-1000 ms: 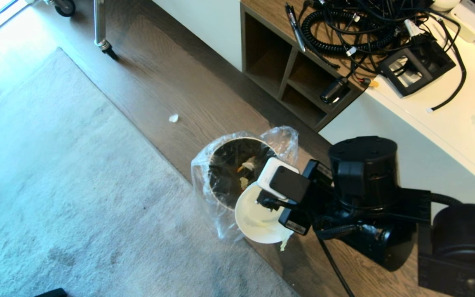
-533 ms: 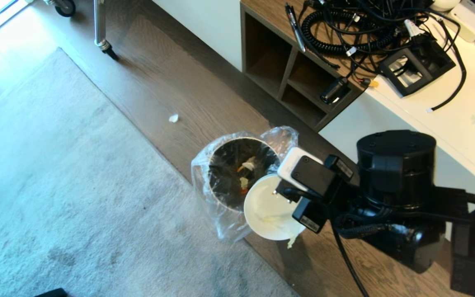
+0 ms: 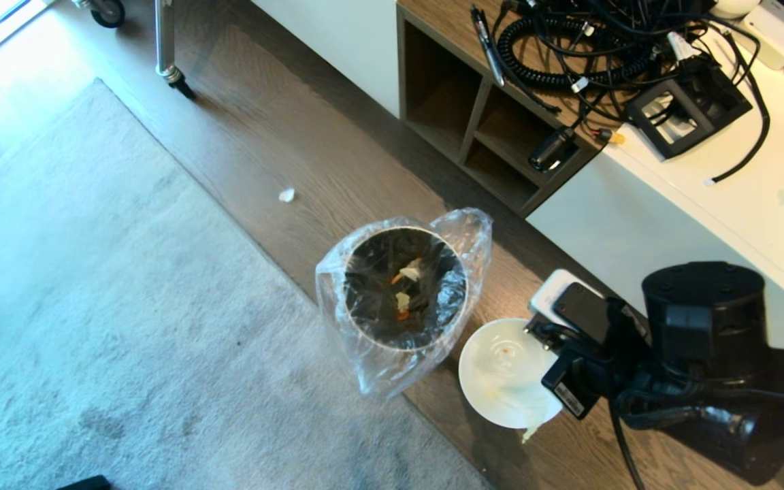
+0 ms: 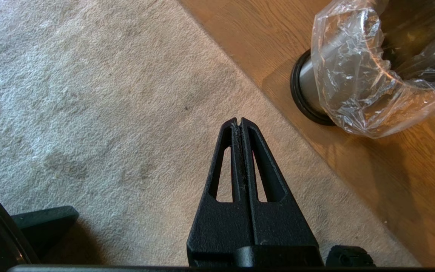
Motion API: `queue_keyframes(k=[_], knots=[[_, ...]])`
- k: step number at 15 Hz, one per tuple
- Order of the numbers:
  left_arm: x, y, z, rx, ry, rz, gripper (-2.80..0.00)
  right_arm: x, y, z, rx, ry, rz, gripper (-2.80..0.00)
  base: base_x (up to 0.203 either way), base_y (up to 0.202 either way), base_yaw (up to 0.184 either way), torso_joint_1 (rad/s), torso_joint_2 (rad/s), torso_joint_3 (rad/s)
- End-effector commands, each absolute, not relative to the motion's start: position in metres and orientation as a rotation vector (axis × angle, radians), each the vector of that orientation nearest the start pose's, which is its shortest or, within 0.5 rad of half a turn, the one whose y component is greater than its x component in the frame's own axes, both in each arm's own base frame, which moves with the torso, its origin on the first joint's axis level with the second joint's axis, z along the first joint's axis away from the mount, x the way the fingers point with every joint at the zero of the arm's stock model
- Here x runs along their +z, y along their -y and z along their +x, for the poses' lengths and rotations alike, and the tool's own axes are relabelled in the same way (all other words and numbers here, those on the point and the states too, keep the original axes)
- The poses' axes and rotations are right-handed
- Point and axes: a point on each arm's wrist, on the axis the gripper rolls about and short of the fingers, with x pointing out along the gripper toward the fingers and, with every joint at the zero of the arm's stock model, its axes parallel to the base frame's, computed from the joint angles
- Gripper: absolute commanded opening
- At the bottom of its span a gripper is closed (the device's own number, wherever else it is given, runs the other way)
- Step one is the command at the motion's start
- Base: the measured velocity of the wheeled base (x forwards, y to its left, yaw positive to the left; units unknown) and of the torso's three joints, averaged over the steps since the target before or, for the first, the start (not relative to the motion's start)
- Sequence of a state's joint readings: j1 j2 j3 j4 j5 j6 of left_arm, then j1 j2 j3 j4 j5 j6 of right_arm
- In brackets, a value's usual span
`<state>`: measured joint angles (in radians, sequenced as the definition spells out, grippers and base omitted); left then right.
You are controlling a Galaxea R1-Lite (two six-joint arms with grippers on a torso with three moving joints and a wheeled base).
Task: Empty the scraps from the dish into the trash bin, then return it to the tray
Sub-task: Put the bowl back to the table
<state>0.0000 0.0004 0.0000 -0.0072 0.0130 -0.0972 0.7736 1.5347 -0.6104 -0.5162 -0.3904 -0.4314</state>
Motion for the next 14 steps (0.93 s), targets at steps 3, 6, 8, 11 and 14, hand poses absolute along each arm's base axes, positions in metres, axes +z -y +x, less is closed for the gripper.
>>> queue_keyframes(k=[3,6,8,11,14], knots=[[0.076,0.000,-0.023,0.013,0.008,-0.098,-2.80,0.158,-0.116,0.165,0.327,-0.313,-0.592,-2.80,0.000,0.000,0.000,0.000,0.00,0.000],[0.076,0.000,-0.023,0.013,0.008,-0.098,-2.80,0.153,-0.075,0.148,0.196,-0.360,-0.560,-2.80,0.000,0.000,0.000,0.000,0.00,0.000],[0.076,0.000,-0.023,0.013,0.008,-0.098,-2.80,0.150,-0.057,0.134,0.133,-0.430,-0.495,-2.80,0.000,0.000,0.000,0.000,0.00,0.000],[0.076,0.000,-0.023,0.013,0.008,-0.098,-2.80,0.145,-0.037,0.107,0.055,-0.515,-0.384,-2.80,0.000,0.000,0.000,0.000,0.00,0.000],[0.076,0.000,-0.023,0.013,0.008,-0.098,-2.80,0.131,-0.017,0.086,-0.080,-0.582,-0.285,-2.80,0.000,0.000,0.000,0.000,0.00,0.000]])
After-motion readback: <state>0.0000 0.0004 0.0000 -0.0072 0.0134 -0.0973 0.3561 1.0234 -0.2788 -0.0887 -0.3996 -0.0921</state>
